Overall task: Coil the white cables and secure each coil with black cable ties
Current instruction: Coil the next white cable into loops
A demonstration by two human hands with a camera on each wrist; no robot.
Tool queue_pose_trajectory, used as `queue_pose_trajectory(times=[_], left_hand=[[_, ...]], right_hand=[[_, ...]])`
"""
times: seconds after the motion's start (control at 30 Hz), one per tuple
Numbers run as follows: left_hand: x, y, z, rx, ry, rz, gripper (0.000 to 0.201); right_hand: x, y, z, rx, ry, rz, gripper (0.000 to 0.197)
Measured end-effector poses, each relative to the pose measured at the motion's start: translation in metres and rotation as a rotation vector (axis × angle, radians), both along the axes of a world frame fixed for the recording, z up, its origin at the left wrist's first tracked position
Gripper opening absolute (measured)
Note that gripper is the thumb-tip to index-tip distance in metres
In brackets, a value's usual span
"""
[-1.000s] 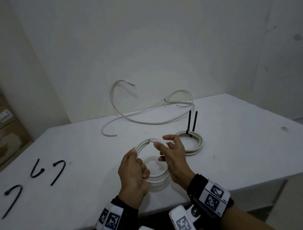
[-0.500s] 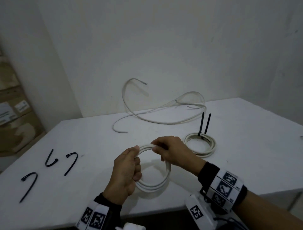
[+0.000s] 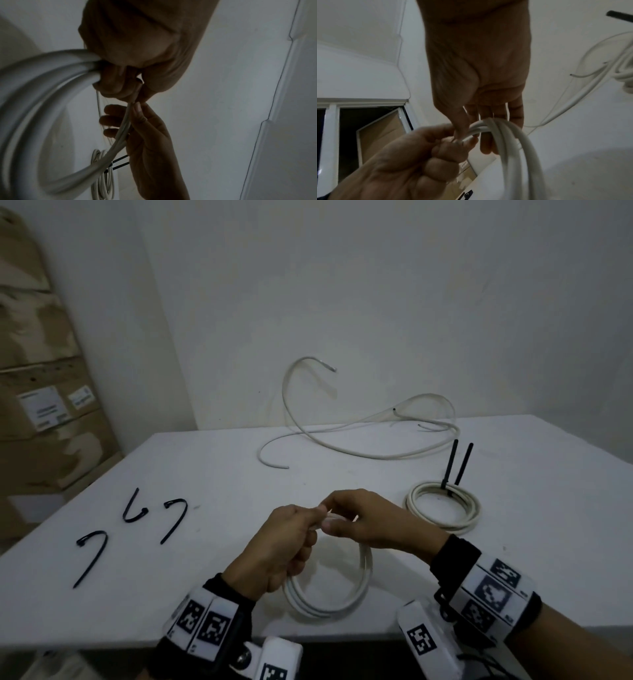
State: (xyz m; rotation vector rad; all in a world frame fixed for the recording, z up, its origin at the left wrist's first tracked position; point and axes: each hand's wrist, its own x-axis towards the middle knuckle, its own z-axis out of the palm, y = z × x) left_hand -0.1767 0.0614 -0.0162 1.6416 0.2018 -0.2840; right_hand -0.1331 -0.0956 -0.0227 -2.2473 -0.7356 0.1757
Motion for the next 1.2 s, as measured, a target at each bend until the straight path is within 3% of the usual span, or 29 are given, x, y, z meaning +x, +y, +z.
queue_pose_trajectory(times=[0.1, 0.27, 0.4, 0.53, 0.77, 1.0, 1.2], left_hand=[[0.003, 0.002, 0.007, -0.017, 0.131, -0.022, 0.028], [0.007, 0.007, 0.014, 0.049, 0.169, -0.033, 0.036], [0.009, 0.009, 0.022, 0.121, 0.127, -0.045, 0.052], [0.015, 0.014, 0.028, 0.117, 0.048, -0.07, 0.069], [0.013, 0.03, 0.033, -0.088, -0.112, -0.144, 0.034], [0.005, 0.026, 0.006, -0.354, -0.322, 0.147, 0.023], [0.014, 0.065, 0.018, -0.228, -0.365, 0.269, 0.026]], right_hand=[[-0.003, 0.011, 0.006, -0.044, 0.028, 0.02, 0.011], [-0.005, 0.021, 0.009, -0.133, 0.037, 0.106, 0.018], [-0.005, 0.023, 0.008, -0.127, 0.013, 0.079, 0.024], [-0.008, 0.021, 0.006, 0.023, 0.05, 0.008, 0.03], [0.001, 0.006, 0.008, 0.379, 0.156, -0.138, 0.029], [0.01, 0.015, 0.001, 0.719, 0.254, -0.228, 0.028], [0.007, 0.05, -0.006, 0.704, 0.359, -0.09, 0.026]])
